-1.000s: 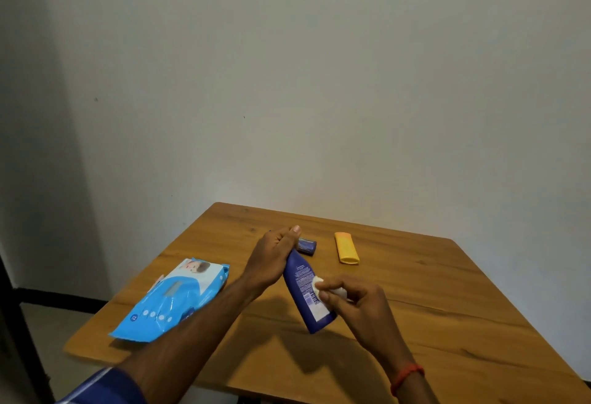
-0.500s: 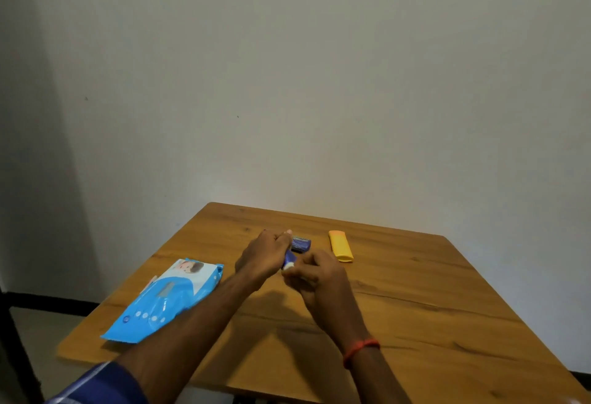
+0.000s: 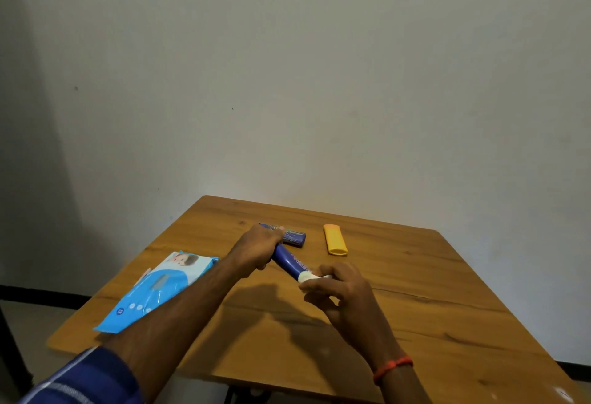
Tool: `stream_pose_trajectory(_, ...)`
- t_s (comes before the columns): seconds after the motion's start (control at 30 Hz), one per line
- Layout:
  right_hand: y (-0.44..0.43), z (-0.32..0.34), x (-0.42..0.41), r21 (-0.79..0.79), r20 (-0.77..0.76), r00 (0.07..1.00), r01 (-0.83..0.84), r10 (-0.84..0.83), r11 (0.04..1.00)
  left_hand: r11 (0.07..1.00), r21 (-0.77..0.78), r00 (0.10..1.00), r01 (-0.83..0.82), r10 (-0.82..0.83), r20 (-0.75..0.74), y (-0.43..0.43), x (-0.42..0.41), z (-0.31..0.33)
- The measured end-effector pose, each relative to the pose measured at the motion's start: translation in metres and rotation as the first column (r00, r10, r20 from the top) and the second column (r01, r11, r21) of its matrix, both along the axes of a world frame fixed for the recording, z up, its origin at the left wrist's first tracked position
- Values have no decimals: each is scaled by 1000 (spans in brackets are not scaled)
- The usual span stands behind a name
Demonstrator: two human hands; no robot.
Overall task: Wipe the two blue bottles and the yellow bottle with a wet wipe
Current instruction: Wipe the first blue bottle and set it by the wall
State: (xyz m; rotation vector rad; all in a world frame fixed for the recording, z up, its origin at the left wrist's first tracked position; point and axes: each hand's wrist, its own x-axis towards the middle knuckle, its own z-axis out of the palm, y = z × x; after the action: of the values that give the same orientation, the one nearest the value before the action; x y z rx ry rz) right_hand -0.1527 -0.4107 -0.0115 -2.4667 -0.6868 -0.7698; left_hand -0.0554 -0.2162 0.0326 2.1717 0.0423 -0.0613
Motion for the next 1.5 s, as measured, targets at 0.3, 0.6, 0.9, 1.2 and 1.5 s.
stream_pose_trajectory(0.3,1,5,-3,95,50,997,61,-66,994,988,-145,997,-51,42,-69,5,-1,3)
stream_pose_trajectory(0.6,13,3,2,572,-62,989,147,-136,807,821,-537,980,194,-181,76,17,-17,8)
stream_pose_trajectory(0.9,25,9,20,644,-191,979,180,-72,744,809,-492,947,321,-280,157,6,-24,-9)
stream_pose_trajectory(1.2,26,20,60,451,-408,913,195,7,871,868,-308,910,389,-311,273,22,-2,-12)
stream_pose_trajectory(1.5,44,56,96,383,-420,906,124,53,915,911,-177,901,374,-310,304,43,34,-10)
